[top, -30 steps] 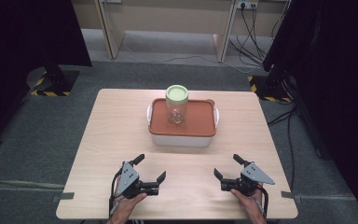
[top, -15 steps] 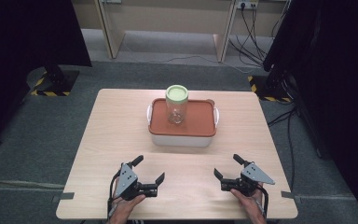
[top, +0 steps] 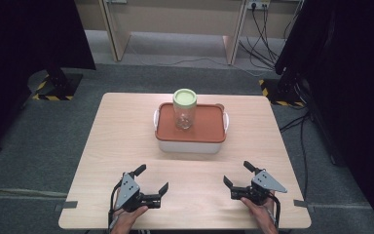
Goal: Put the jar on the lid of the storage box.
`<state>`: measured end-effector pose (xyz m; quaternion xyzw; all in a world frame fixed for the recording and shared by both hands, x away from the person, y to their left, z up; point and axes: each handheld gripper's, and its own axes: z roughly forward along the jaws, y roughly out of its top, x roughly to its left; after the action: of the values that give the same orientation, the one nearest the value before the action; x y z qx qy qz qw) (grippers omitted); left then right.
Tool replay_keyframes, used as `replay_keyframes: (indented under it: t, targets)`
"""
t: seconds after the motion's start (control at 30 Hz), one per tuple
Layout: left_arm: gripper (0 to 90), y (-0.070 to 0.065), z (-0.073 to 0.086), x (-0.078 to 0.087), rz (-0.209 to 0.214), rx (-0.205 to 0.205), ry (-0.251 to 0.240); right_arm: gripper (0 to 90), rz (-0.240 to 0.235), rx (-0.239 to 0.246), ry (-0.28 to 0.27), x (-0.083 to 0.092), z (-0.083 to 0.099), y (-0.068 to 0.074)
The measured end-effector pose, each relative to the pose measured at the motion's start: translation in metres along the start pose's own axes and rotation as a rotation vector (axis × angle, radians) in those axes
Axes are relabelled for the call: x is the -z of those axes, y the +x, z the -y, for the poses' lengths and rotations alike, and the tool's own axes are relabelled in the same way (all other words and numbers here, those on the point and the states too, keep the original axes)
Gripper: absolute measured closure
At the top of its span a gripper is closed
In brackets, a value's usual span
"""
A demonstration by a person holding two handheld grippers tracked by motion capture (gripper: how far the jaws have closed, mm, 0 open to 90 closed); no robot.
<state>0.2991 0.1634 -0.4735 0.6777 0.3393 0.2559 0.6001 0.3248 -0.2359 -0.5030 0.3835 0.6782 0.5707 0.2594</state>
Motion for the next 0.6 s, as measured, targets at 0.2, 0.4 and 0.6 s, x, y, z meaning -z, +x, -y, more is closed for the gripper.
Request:
replay_keyframes:
  t: [0.2, 0.4, 0.6]
  targets:
    - [0.0, 0.001, 0.002, 0.004, 0.0, -0.001, -0.001, 0.8, 0.0, 0.0, 0.0, 0.0, 0.0, 0.0]
    - [0.0, 0.002, 0.003, 0.008, 0.002, -0.002, -0.006, 0.8, 0.0, -0.001, 0.0, 0.0, 0.0, 0.0]
    - [0.0, 0.004, 0.005, 0.011, -0.001, -0.008, -0.001, 0.8, 0.001, -0.001, -0.002, 0.0, 0.0, 0.0]
